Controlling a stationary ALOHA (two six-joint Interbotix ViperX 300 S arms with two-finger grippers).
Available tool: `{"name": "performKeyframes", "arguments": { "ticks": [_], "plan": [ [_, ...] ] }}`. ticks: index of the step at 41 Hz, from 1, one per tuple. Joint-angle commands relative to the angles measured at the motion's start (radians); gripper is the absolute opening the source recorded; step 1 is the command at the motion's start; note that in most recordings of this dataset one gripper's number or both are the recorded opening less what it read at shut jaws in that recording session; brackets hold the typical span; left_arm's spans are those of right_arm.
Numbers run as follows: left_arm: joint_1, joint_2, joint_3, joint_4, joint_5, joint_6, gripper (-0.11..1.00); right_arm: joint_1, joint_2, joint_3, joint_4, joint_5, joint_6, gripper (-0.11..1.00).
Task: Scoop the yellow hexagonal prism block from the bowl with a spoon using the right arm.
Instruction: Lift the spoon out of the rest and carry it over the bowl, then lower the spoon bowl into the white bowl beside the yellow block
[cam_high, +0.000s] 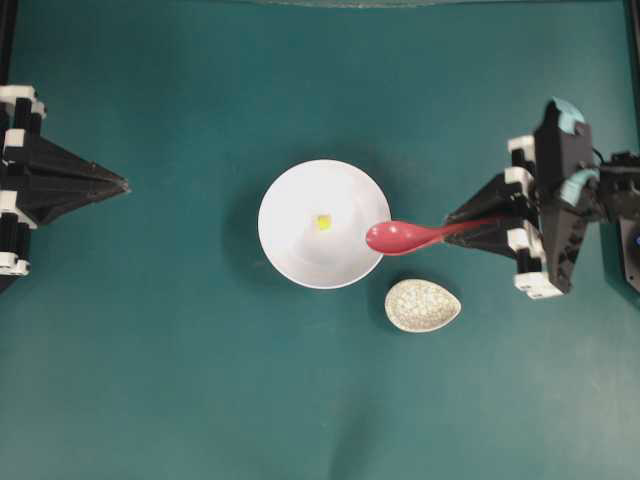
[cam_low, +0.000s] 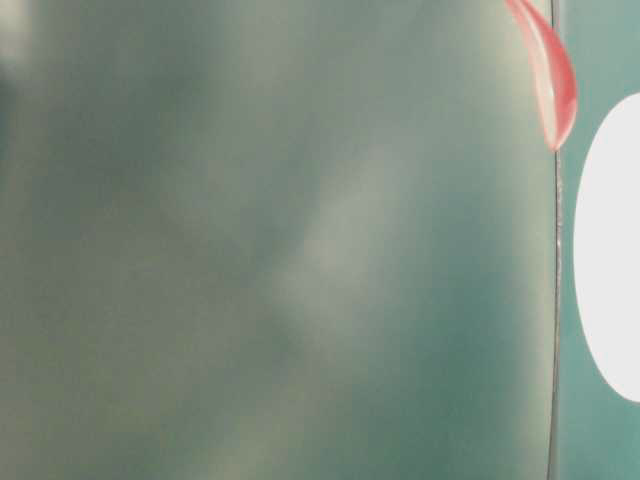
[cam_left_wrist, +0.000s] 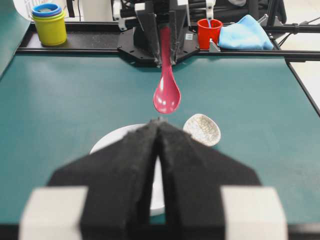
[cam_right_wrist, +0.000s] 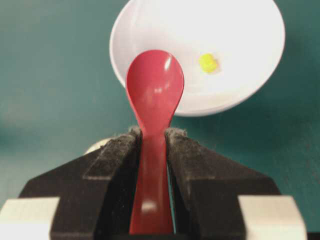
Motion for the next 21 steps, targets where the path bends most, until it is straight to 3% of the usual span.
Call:
{"name": "performKeyframes", "arguments": {
  "ticks": [1, 21],
  "plan": [
    [0.0, 0.008, -0.018, 0.003, -0.006, -0.002, 0.0, -0.023, 0.012, -0.058, -0.008, 0.043, 0.0, 0.24],
    [0.002, 0.008, -0.018, 0.003, -0.006, 0.009, 0.0, -0.115, 0.189, -0.21, -0.044, 0.181, 0.002, 0.24]
  ]
}}
